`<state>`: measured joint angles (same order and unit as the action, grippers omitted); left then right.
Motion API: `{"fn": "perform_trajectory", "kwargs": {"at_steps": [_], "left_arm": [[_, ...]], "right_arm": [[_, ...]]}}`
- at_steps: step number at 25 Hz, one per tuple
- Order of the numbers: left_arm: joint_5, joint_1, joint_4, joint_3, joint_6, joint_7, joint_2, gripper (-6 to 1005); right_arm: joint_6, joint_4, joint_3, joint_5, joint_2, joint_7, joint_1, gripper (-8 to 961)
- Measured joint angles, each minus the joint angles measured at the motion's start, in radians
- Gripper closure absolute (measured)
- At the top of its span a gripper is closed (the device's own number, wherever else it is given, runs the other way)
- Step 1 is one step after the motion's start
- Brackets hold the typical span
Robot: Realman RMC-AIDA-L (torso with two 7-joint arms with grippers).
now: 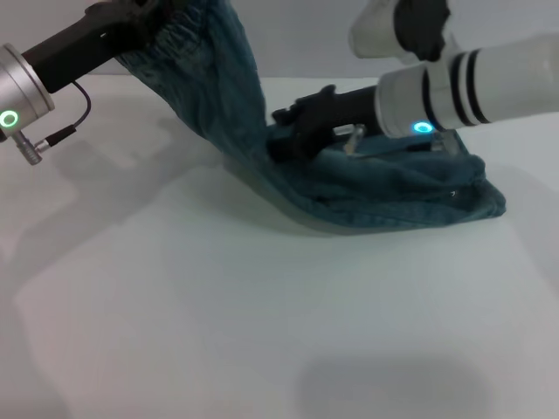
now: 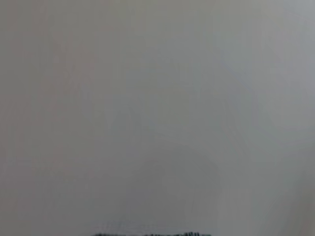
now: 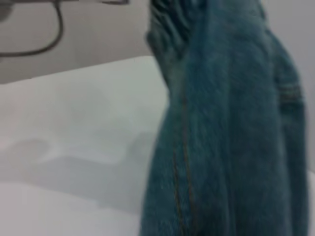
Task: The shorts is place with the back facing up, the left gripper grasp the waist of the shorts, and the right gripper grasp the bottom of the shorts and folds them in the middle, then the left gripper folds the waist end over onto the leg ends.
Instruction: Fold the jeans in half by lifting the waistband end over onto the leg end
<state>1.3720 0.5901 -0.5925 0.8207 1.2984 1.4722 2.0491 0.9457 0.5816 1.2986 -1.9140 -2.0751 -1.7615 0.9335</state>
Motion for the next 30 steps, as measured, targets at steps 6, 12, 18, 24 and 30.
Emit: {"fn": "perform_trajectory", "kwargs": {"at_steps": [6,12,18,24,30], "left_arm": [[0.002,-0.002,0.002,0.0,0.0,-0.004,0.0,926],[0.002,-0.01,0.004,0.0,0.0,-0.005,0.001,926],[0.002,-0.014,0.005,0.001,0.001,-0.006,0.002,928],[0.002,-0.018,0.005,0.009,0.001,-0.007,0.002,928],[0.002,-0.021,0.005,0.009,0.001,-0.009,0.002,927]], "right_arm": [[0.054,0.016,0.034,0.0,-0.002,-0.024,0.04,395],[0.068,0.025,0.066,0.0,-0.002,-0.081,0.077,395],[0.092,0.046,0.067,0.001,-0.002,-0.097,0.098,396],[0.095,0.078,0.067,0.004,-0.002,-0.111,0.104,396],[0.09,0.071,0.066,0.001,-0.002,-0.113,0.101,395]]}}
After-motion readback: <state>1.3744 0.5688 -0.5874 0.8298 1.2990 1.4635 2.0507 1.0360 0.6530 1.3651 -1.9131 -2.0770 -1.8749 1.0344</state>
